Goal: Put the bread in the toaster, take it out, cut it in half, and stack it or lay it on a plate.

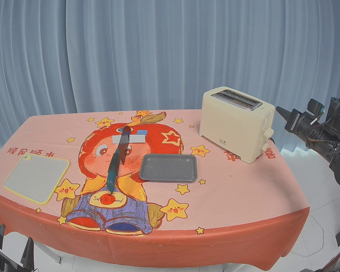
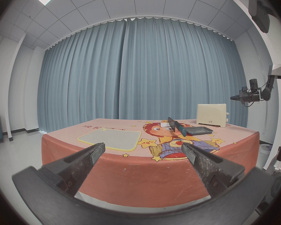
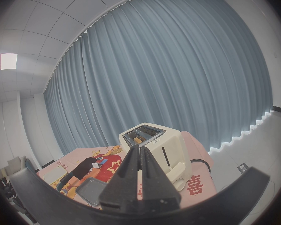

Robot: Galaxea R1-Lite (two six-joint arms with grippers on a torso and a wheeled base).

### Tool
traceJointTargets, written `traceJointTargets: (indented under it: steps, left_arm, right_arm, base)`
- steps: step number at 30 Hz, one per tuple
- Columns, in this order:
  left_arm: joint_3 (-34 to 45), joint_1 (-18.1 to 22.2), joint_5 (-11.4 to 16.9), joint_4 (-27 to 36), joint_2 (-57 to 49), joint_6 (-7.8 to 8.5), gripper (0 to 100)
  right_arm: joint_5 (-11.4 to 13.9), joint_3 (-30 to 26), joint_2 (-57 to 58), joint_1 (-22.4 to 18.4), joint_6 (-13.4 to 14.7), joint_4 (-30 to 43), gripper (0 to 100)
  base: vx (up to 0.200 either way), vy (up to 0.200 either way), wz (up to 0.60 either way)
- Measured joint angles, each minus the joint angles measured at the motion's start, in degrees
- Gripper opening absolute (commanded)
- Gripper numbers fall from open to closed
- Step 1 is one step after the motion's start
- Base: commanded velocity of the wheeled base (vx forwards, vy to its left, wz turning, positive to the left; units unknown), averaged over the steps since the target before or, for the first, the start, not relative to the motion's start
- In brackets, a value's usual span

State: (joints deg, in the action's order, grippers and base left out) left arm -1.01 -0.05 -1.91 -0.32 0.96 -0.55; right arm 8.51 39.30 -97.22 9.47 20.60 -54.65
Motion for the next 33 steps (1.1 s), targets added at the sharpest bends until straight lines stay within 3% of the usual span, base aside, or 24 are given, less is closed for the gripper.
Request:
traceJointTargets:
  steps: [25, 33]
  left_arm:
    - [0.00, -0.05, 0.00, -0.01, 0.00, 0.00, 100]
    - [0.00, 0.00, 0.00, 0.00, 0.00, -0.02, 100]
  right_arm:
    - [0.00, -0.67, 0.52, 0.76, -0.41, -0.09, 0]
    - [0.00, -1.71, 1.50, 0.87, -1.89, 0.02, 0]
  base:
    - [0.000, 0.000, 0.00]
    - [0.000, 0.000, 0.00]
